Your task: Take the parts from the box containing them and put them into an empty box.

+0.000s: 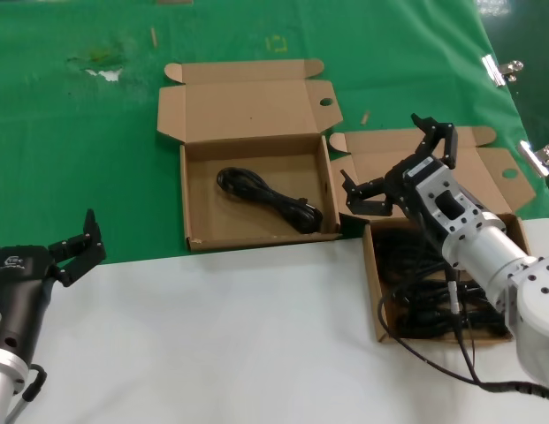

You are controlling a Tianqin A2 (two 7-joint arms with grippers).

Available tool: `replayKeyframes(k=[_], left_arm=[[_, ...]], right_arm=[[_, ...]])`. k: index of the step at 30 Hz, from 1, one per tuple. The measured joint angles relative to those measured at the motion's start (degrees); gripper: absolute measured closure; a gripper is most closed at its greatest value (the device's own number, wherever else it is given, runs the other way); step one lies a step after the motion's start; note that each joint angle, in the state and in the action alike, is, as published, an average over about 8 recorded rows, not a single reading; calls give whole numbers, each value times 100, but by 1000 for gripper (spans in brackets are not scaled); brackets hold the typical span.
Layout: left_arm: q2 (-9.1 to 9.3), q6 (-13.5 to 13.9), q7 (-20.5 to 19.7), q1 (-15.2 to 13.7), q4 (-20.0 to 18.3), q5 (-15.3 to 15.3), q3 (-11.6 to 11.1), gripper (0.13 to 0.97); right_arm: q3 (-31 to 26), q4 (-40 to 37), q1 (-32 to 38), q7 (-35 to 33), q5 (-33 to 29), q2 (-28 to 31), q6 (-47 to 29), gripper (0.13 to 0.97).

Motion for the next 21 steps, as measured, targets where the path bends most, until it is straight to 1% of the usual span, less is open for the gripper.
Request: replayKeyframes(k=[21], left_arm=[[0,0,1,0,0,0,0,132]], right_arm=[[365,859,-889,511,397,-8,439,129]])
